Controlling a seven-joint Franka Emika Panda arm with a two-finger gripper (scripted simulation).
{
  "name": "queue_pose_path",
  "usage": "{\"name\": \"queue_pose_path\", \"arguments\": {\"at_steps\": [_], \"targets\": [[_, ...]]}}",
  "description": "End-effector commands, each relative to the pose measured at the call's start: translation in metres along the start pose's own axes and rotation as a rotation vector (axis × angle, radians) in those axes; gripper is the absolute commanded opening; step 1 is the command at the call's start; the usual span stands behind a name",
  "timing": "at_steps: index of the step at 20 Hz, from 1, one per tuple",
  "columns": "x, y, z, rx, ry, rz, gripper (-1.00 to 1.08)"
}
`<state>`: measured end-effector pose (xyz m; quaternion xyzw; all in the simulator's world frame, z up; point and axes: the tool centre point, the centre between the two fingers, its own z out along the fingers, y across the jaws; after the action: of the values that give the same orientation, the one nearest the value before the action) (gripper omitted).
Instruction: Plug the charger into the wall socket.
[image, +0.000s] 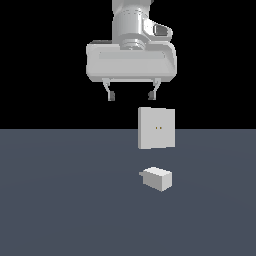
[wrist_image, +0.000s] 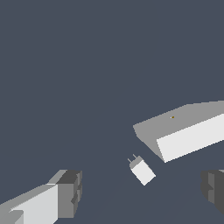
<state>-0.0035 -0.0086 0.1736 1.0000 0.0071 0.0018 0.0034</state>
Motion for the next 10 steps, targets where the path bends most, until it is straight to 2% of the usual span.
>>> {"name": "queue_pose_path", "arguments": {"at_steps": [1,10], "targets": [[0.0,0.0,0.0,0.0,0.0,0.0,1.0],[-0.0067,0.0012,0.0063,0.006,0.019,-0.045,1.0]]}}
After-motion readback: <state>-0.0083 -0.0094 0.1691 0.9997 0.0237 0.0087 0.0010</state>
